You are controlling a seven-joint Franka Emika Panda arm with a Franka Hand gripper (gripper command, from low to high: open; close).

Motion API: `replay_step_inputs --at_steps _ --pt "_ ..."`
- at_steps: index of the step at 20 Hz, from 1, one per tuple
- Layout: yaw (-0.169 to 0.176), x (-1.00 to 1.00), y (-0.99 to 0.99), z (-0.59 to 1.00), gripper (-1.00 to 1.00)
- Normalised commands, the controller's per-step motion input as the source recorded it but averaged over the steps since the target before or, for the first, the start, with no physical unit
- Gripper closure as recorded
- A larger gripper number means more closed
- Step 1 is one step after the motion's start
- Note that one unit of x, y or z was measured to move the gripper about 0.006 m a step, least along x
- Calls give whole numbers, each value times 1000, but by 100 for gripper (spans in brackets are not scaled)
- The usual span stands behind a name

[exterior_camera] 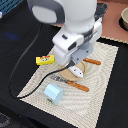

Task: Interact with the objects in diverse but meaningful ways.

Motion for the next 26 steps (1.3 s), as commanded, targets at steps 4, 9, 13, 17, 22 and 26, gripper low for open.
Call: replay_step_inputs --at_steps 4,9,13,17,22,26 --pt "-174 -102 -314 270 -100" --pt "-264 -6 -322 118 -100" --pt "-221 0 -399 91 -100" --pt "-168 56 -470 124 -100" --pt "-109 26 -532 1 -100" --pt "-54 0 -524 0 -100"
